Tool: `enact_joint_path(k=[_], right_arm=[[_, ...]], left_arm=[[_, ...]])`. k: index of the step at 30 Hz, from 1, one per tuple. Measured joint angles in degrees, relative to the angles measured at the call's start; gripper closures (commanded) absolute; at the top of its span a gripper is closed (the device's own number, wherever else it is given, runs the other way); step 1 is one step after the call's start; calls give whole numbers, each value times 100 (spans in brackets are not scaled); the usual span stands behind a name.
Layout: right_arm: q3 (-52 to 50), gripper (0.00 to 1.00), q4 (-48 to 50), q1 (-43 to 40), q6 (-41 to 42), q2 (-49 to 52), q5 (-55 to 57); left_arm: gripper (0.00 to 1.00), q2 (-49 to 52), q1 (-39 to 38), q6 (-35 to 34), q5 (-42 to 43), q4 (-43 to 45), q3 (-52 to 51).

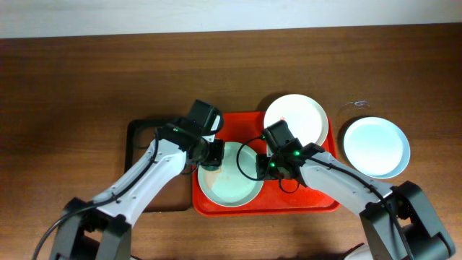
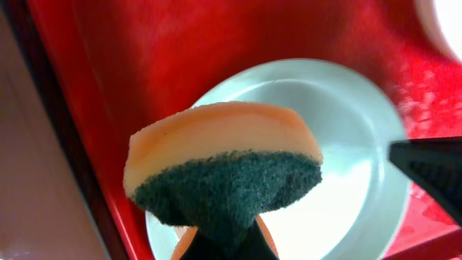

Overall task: Clean dirty plates on tray and stack at the side
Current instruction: 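Scrub the pale-green plate with the sponge while the right gripper holds it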

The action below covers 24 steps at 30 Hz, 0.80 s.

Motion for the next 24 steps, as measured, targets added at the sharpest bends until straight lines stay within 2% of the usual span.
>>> enact_joint_path(k=[5, 8, 11, 14, 17, 24], right_arm=[[0, 96, 0, 0, 0, 0, 2], [0, 96, -17, -17, 0, 0, 118], [0, 96, -20, -22, 0, 0, 131], [0, 96, -20, -22, 2, 0, 131], [0, 96, -20, -22, -2, 0, 131], [0, 96, -20, -20, 0, 0, 127]], left_arm=[[100, 1126, -72, -101, -22, 348, -46], [100, 1259, -214, -101, 55, 411, 63], [100, 1307, -304, -48, 811, 273, 151], [100, 1104, -90, -31, 1082, -46, 175], [100, 643, 15, -31, 640, -138, 223], [100, 1169, -361, -302, 326, 103, -48]])
